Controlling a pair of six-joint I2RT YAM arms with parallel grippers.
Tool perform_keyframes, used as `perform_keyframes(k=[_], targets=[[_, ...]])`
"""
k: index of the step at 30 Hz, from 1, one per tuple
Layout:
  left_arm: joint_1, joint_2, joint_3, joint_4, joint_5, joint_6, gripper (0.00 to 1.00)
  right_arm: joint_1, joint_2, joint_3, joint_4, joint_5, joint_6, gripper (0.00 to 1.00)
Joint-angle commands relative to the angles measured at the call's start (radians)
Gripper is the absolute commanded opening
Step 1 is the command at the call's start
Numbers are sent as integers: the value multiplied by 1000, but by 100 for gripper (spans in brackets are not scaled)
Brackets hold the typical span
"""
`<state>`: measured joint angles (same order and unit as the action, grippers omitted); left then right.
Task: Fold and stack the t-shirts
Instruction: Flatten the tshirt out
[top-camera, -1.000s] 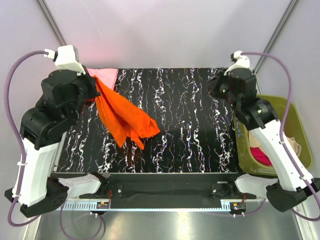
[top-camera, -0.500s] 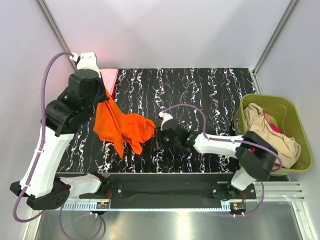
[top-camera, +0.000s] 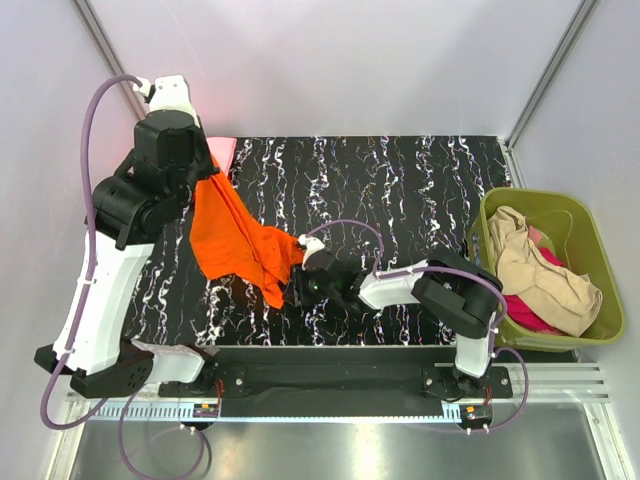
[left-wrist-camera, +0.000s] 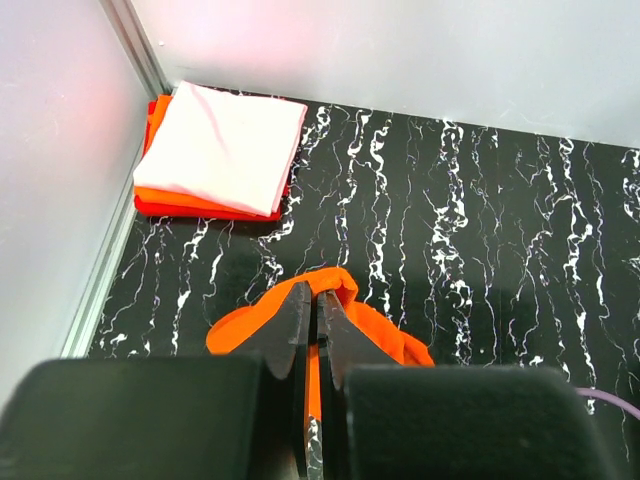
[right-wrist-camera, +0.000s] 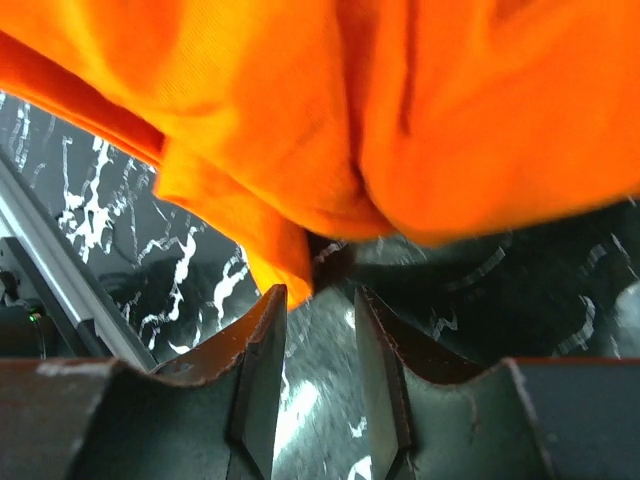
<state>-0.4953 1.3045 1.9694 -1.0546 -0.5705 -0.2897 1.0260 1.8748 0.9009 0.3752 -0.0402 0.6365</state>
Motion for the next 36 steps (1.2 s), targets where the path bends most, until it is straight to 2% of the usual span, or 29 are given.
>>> perform_keyframes(k=[1, 9, 11, 12, 13, 14, 15, 16, 20, 24, 29, 33, 36], targets=[[8, 13, 29, 51, 21, 23, 0, 11, 36, 39, 103, -30, -20, 41], [23, 16, -13, 79, 40, 34, 0, 26, 102, 75, 74, -12, -21, 41], [26, 18, -15, 82, 46, 35, 0, 28, 112, 92, 54, 22, -35, 29], [27, 18, -14, 82, 49, 38, 0, 28, 106, 96, 12, 34, -43, 18], [27, 19, -9, 82, 46, 41, 0, 26, 68, 99, -25, 74, -55, 0], [32, 19, -1, 82, 43, 50, 0, 25, 31, 118, -82, 113, -75, 0], [32, 18, 22, 81, 37, 57, 0, 22, -12, 134, -252, 235, -95, 0], [35, 21, 43, 77, 32, 64, 0, 4, -116, 174, -342, 293, -110, 0], [35, 29, 210, 67, -14, 118, 0, -116, -399, 309, -802, 407, -213, 0], [35, 4, 261, 67, -45, 130, 0, -256, -595, 463, -1043, 490, -317, 0], [35, -63, 154, 76, -16, 97, 0, -325, -701, 619, -1149, 563, -480, 0], [35, -115, 40, 73, 32, 51, 0, -326, -724, 685, -1232, 571, -463, 0], [34, -169, -108, 74, 107, -6, 0, -326, -749, 667, -1295, 484, -382, 0]])
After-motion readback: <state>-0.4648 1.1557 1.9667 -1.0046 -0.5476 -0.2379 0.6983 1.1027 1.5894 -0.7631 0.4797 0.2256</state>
